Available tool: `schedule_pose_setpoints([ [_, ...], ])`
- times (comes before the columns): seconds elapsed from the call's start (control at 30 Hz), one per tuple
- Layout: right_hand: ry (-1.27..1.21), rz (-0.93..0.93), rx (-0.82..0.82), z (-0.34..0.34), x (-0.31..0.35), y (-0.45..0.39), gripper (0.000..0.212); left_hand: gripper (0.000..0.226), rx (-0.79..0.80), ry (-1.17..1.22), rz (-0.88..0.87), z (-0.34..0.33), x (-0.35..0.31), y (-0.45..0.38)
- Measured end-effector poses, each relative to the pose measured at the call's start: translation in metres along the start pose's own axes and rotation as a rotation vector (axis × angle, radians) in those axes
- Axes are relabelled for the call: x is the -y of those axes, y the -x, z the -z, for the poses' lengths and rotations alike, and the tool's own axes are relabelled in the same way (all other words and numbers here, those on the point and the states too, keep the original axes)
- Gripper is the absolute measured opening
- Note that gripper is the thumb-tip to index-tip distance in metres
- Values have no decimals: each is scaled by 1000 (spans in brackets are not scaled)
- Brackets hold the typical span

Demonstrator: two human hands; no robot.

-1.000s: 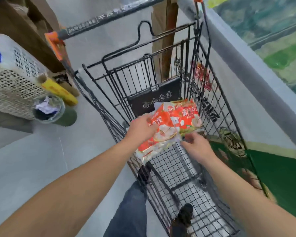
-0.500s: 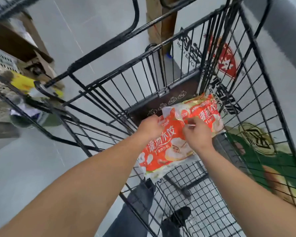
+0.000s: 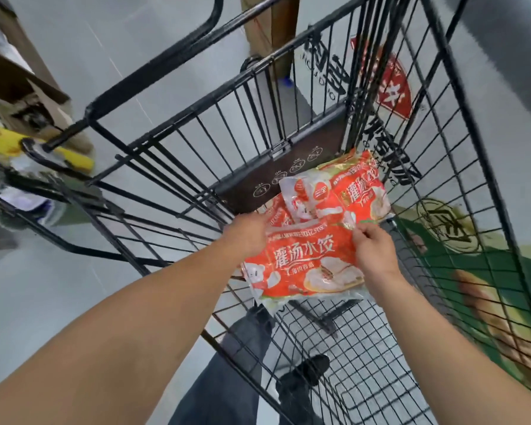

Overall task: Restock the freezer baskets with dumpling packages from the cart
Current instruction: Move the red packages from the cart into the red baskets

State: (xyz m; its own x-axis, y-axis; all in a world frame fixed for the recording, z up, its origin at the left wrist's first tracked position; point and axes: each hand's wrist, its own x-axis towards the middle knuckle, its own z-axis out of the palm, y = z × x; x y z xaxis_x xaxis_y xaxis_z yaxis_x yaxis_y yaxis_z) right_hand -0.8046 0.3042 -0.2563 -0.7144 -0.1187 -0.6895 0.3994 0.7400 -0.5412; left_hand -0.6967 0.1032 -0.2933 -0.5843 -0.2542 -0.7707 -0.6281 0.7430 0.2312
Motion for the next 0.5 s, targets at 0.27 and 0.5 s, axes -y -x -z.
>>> schedule_pose_setpoints([
  [0.27,-120,-51,118,4,-34,28,9,12,-77,-11,-88,-12,-11,21],
  [0.5,-218,-82,-104,45,-56,86,14,26,-164,138,-274,11,-43,72],
])
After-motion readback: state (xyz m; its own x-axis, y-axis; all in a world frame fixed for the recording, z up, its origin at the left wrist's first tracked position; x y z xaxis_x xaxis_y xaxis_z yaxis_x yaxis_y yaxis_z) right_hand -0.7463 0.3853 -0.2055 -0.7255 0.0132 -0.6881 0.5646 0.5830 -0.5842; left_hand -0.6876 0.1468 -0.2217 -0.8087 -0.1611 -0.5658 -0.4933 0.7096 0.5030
